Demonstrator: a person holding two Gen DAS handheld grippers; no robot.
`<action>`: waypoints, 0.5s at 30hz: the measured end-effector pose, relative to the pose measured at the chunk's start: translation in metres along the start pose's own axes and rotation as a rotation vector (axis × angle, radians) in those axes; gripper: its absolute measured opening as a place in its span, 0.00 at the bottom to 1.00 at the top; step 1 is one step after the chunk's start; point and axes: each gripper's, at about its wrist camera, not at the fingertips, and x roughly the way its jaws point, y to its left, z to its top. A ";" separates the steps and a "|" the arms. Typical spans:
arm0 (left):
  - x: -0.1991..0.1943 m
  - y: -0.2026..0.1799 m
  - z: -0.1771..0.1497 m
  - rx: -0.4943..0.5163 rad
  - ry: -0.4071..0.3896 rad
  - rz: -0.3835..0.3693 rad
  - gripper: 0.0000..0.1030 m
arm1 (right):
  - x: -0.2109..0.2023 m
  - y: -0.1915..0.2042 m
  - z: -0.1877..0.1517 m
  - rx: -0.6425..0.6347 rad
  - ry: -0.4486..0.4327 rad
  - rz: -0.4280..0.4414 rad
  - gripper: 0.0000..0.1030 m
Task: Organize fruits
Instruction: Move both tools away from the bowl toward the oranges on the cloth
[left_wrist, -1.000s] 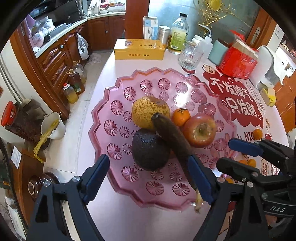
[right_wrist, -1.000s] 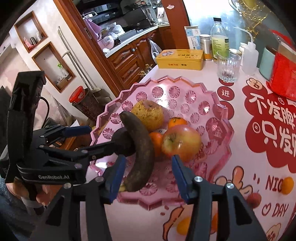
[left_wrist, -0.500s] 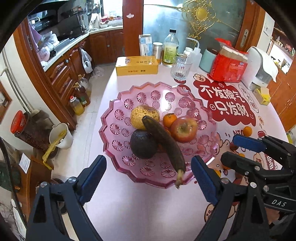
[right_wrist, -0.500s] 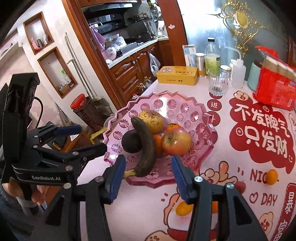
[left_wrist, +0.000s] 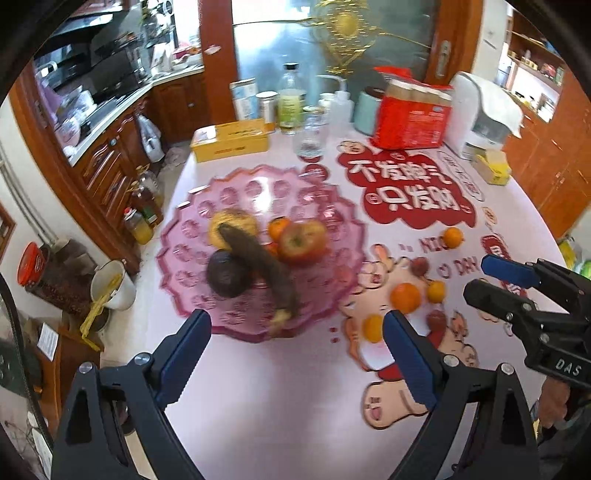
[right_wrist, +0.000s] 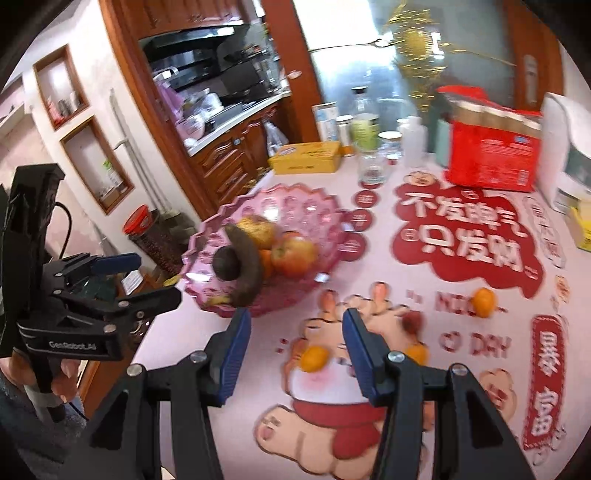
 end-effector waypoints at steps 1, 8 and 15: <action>-0.002 -0.007 0.002 0.008 -0.004 -0.006 0.91 | -0.006 -0.006 -0.003 -0.001 -0.004 -0.015 0.51; -0.007 -0.068 0.018 0.074 -0.030 -0.028 0.91 | -0.049 -0.058 0.000 -0.069 -0.026 -0.165 0.51; 0.007 -0.112 0.026 0.058 -0.009 -0.021 0.91 | -0.082 -0.122 0.023 -0.133 -0.038 -0.276 0.50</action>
